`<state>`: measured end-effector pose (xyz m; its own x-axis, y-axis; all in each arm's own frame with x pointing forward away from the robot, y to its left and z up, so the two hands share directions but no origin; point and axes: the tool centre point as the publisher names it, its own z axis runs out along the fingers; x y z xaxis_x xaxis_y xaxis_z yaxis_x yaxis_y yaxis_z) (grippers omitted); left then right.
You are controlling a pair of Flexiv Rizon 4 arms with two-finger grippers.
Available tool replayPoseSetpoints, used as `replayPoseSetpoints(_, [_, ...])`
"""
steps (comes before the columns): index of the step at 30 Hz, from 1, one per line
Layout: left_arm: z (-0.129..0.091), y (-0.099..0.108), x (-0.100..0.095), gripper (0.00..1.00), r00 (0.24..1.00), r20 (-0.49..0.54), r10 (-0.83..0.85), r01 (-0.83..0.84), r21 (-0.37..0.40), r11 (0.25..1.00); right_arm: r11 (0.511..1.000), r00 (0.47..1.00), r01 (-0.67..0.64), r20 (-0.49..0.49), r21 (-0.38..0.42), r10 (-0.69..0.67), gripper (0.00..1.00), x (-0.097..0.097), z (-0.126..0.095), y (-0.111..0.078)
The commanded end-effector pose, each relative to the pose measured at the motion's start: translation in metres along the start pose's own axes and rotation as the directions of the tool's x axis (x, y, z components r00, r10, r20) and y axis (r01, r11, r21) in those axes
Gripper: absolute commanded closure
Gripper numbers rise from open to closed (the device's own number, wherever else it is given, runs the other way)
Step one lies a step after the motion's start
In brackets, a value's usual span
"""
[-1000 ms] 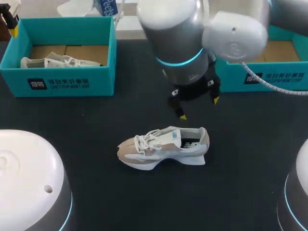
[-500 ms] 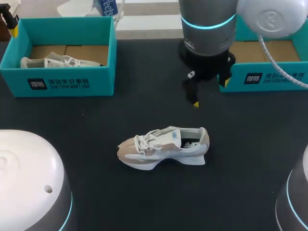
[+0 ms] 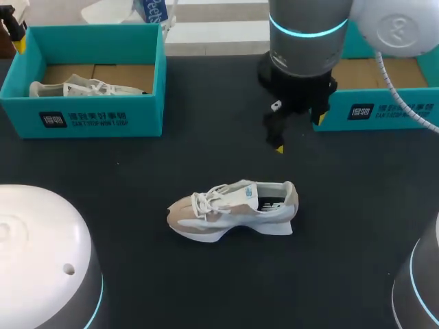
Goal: Take the shoe out of the shoebox, open the shoe tongue, remove and reinsert the insole, then place the shoe into the shoebox
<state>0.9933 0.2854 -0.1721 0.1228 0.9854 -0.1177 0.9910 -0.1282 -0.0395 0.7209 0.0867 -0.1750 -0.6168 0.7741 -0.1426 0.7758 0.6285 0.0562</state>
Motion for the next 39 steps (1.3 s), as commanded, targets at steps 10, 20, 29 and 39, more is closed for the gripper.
replayPoseSetpoints(10, [0.0, -0.001, 0.0, 0.0, 1.0, -0.003, 0.0, 0.0, -0.001, 1.0, 0.654, 0.656, 0.737, -0.053, -0.169, -0.753, 0.0, 0.015, -0.012, -0.033])
replayPoseSetpoints(20, [0.0, -0.001, 0.0, 0.0, 1.0, -0.003, 0.0, 0.0, -0.001, 1.0, 0.656, 0.66, 0.737, -0.036, -0.163, -0.751, 0.0, 0.015, -0.012, -0.034])
replayPoseSetpoints(29, [0.0, -0.001, 0.0, 0.0, 1.0, -0.003, 0.0, 0.0, -0.001, 1.0, 0.656, 0.66, 0.737, -0.036, -0.163, -0.751, 0.0, 0.015, -0.012, -0.034])
replayPoseSetpoints(39, [0.0, -0.001, 0.0, 0.0, 1.0, -0.003, 0.0, 0.0, -0.001, 1.0, 0.569, 0.624, 0.667, -0.057, -0.482, -0.779, 0.0, 0.003, 0.019, -0.054])
